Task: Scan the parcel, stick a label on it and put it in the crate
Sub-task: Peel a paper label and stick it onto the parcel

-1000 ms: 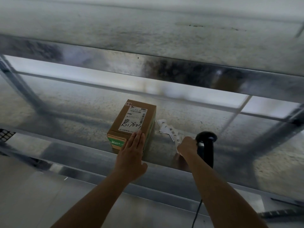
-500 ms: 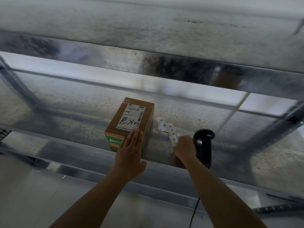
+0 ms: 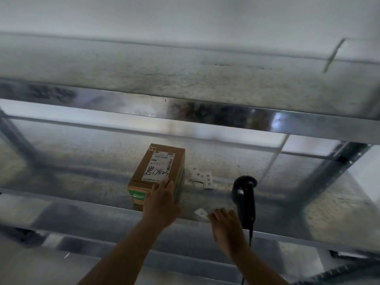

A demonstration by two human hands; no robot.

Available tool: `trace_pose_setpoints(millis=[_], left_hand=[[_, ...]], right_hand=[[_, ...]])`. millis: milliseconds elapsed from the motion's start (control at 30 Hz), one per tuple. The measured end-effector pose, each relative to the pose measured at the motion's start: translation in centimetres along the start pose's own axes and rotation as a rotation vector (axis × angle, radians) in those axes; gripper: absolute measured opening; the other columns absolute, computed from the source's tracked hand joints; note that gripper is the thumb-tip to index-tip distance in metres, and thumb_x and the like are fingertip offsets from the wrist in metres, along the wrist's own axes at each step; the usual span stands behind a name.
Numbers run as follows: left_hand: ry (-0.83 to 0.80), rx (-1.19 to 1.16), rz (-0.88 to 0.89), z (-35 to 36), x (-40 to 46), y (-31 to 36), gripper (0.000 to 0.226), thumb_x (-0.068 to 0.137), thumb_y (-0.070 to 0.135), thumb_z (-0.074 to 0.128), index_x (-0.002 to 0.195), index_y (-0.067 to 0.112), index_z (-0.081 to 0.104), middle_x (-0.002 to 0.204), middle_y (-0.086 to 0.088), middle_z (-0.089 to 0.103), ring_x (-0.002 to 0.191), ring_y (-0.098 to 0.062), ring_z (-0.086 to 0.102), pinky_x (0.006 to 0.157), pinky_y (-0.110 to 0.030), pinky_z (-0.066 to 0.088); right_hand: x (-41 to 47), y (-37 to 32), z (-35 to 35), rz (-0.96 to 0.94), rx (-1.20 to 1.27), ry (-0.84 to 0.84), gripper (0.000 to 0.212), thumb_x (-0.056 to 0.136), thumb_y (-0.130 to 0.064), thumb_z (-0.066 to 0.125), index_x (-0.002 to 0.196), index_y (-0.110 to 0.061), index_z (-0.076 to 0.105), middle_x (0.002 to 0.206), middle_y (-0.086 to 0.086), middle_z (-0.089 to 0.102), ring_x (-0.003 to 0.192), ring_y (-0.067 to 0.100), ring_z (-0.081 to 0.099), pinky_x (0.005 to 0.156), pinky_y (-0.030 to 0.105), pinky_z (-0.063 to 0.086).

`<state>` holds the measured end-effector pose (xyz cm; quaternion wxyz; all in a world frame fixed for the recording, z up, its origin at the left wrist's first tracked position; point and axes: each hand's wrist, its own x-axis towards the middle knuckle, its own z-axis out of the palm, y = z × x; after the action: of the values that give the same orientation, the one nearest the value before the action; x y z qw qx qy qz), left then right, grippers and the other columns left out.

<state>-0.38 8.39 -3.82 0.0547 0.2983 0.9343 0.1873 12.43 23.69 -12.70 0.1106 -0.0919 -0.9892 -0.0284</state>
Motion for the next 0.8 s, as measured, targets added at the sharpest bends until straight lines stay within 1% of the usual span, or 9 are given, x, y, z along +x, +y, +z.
trace_pose_setpoints(millis=[100, 200, 300, 367, 433, 567, 667, 733, 800], left_hand=[[0.011, -0.118, -0.03, -1.3, 1.1, 0.3, 0.031, 0.082, 0.03, 0.061, 0.106, 0.01, 0.055, 0.11, -0.008, 0.06, 0.093, -0.024, 0.06, 0.084, -0.041, 0.054], [0.023, -0.232, -0.05, -3.5, 1.3, 1.0, 0.019, 0.089, 0.023, 0.053, 0.098, 0.008, 0.06, 0.087, -0.005, 0.062, 0.074, -0.02, 0.063, 0.071, -0.035, 0.056], [0.025, -0.371, -0.127, -5.4, 2.0, 1.6, 0.02, 0.094, 0.015, 0.046, 0.108, 0.008, 0.058, 0.103, -0.011, 0.065, 0.083, -0.017, 0.064, 0.074, -0.028, 0.056], [0.011, -0.603, -0.207, -6.7, 2.2, 1.5, 0.019, 0.094, 0.019, 0.049, 0.109, 0.011, 0.058, 0.114, -0.014, 0.063, 0.083, -0.016, 0.062, 0.07, -0.024, 0.057], [0.019, -0.746, -0.156, -8.2, 1.9, 1.8, 0.015, 0.092, 0.024, 0.053, 0.097, 0.011, 0.06, 0.106, -0.016, 0.066, 0.083, -0.022, 0.065, 0.073, -0.034, 0.058], [-0.04, -1.129, -0.179, -10.7, -0.1, 2.1, 0.018, 0.092, 0.026, 0.053, 0.085, 0.011, 0.061, 0.092, -0.011, 0.067, 0.086, -0.024, 0.065, 0.075, -0.037, 0.054], [-0.077, -1.146, -0.126, -12.3, -1.3, 1.5, 0.008, 0.085, 0.02, 0.063, 0.085, 0.013, 0.065, 0.094, -0.016, 0.067, 0.097, -0.033, 0.063, 0.092, -0.045, 0.051], [-0.068, -1.165, -0.11, -13.0, -1.8, 0.7, 0.006, 0.083, 0.018, 0.065, 0.084, 0.011, 0.066, 0.093, -0.015, 0.067, 0.096, -0.032, 0.063, 0.091, -0.043, 0.052], [-0.035, -1.19, -0.118, -13.7, -2.2, -0.2, 0.006, 0.082, 0.017, 0.066, 0.084, 0.011, 0.067, 0.093, -0.015, 0.068, 0.094, -0.03, 0.063, 0.088, -0.04, 0.054]], right_hand=[[2.8, 0.8, -3.2, 0.041, -0.03, 0.141, 0.038, 0.045, -0.018, 0.087, 0.08, -0.017, 0.072, 0.078, 0.0, 0.07, 0.068, 0.016, 0.066, 0.061, 0.031, 0.055], [5.6, 1.1, -7.1, 0.05, -0.091, 0.233, 0.043, 0.049, -0.014, 0.087, 0.09, -0.016, 0.072, 0.084, 0.001, 0.071, 0.073, 0.017, 0.067, 0.064, 0.032, 0.056], [7.4, 1.0, -10.6, 0.028, -0.04, 0.349, 0.048, 0.052, -0.013, 0.088, 0.097, -0.014, 0.072, 0.09, 0.001, 0.072, 0.076, 0.015, 0.068, 0.063, 0.028, 0.056], [8.1, 0.4, -12.7, -0.024, 0.023, 0.448, 0.044, 0.058, -0.013, 0.085, 0.099, -0.012, 0.072, 0.094, 0.003, 0.073, 0.079, 0.015, 0.068, 0.063, 0.024, 0.057], [8.2, -0.4, -14.4, -0.1, 0.048, 0.53, 0.034, 0.068, -0.013, 0.074, 0.101, -0.009, 0.072, 0.097, 0.007, 0.072, 0.083, 0.017, 0.069, 0.064, 0.023, 0.057], [8.0, -2.1, -16.4, -0.177, 0.053, 0.621, 0.031, 0.081, -0.015, 0.054, 0.105, -0.004, 0.069, 0.103, 0.011, 0.07, 0.099, 0.018, 0.062, 0.073, 0.024, 0.057], [8.0, -3.5, -16.8, -0.211, 0.047, 0.628, 0.03, 0.082, -0.013, 0.059, 0.108, -0.003, 0.068, 0.107, 0.012, 0.069, 0.106, 0.016, 0.052, 0.078, 0.026, 0.057], [8.0, -4.5, -17.2, -0.164, 0.044, 0.601, 0.038, 0.077, -0.008, 0.071, 0.114, -0.005, 0.065, 0.113, 0.012, 0.067, 0.108, 0.019, 0.059, 0.078, 0.029, 0.059], [7.9, -5.9, -17.6, 0.015, 0.213, 0.581, 0.041, 0.084, -0.012, 0.066, 0.124, -0.01, 0.058, 0.123, 0.006, 0.061, 0.112, 0.017, 0.059, 0.088, 0.029, 0.055]])
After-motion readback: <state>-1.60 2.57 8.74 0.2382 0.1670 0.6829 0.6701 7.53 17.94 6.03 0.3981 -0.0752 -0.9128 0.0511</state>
